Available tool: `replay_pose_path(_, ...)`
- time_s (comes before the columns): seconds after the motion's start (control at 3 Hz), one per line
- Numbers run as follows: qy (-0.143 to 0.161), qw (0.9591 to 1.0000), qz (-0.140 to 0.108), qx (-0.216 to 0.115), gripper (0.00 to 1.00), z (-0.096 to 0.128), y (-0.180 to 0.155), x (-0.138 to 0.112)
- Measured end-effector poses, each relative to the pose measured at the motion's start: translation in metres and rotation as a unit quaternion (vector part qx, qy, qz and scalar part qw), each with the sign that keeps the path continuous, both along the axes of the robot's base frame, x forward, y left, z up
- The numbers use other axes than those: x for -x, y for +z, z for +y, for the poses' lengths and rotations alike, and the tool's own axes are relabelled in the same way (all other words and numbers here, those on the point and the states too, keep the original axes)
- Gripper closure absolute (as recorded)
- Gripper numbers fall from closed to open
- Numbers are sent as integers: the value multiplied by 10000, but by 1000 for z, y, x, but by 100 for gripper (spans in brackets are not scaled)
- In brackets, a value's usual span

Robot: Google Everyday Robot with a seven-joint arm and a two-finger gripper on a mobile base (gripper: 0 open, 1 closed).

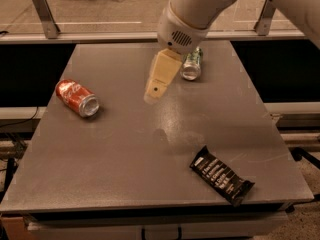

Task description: Place coke can upright

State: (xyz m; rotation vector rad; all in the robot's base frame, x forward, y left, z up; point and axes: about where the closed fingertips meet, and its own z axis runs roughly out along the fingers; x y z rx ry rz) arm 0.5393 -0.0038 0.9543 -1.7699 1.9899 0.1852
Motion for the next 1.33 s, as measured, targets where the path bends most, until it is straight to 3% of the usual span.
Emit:
replay_pose_path(0.67,337,9984,373,-245,0,138,-20,-35)
replay_pose_path(1.0,186,9978,631,-50,0,182,-48,-44)
replay_pose_path(1.33,-110,9958,877,240,0,208,-75,-50)
